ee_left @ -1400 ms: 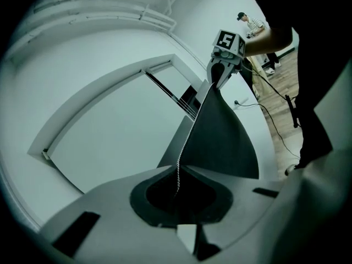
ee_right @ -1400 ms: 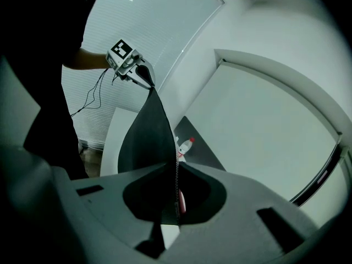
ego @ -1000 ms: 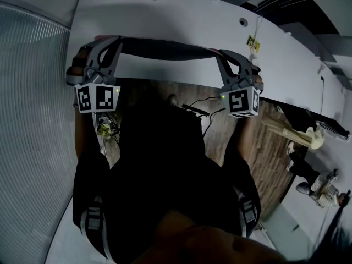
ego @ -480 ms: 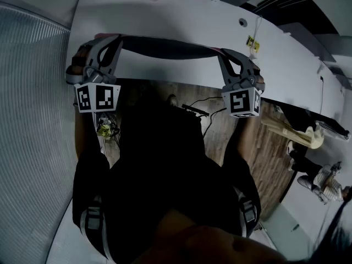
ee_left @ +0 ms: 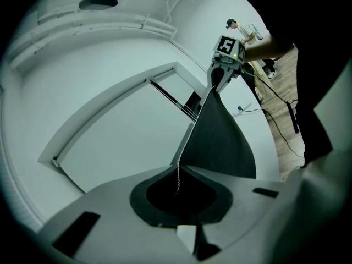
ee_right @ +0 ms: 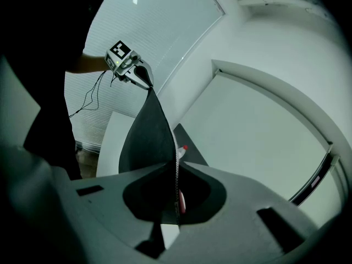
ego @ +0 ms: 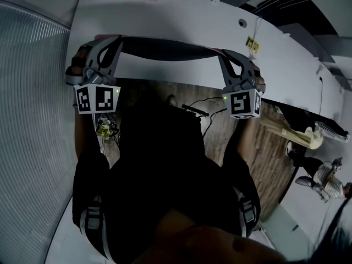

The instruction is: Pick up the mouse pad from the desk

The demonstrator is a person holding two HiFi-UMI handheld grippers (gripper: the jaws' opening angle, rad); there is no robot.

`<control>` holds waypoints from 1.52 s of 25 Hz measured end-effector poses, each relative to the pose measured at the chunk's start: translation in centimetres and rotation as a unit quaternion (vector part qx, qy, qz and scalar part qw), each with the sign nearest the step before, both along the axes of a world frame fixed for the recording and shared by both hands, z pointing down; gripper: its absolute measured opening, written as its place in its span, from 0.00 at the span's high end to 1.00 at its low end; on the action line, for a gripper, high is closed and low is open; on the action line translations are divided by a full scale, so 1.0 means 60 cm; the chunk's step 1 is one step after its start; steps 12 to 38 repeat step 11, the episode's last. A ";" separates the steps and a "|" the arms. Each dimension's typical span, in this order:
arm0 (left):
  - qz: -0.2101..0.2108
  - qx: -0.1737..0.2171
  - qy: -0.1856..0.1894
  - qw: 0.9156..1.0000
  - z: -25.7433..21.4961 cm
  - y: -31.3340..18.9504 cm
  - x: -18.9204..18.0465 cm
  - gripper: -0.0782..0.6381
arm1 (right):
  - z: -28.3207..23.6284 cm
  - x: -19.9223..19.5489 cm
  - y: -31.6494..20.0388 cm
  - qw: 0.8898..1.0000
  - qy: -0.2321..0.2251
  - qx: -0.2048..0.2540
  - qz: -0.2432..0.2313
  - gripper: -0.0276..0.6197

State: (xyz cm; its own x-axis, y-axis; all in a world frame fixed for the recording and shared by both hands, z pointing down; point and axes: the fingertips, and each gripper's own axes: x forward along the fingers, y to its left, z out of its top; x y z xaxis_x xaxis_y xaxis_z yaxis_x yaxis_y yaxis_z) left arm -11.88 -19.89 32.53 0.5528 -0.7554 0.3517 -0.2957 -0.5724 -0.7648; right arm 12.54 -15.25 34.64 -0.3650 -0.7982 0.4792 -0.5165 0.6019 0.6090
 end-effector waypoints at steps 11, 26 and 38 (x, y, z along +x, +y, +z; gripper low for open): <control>0.003 0.002 0.001 1.000 -0.001 0.010 -0.003 0.87 | -0.002 -0.002 0.005 1.000 -0.002 0.007 0.001 0.94; 0.003 0.002 0.001 1.000 -0.001 0.010 -0.003 0.87 | -0.002 -0.002 0.005 1.000 -0.002 0.007 0.001 0.94; 0.003 0.002 0.001 1.000 -0.001 0.010 -0.003 0.87 | -0.002 -0.002 0.005 1.000 -0.002 0.007 0.001 0.94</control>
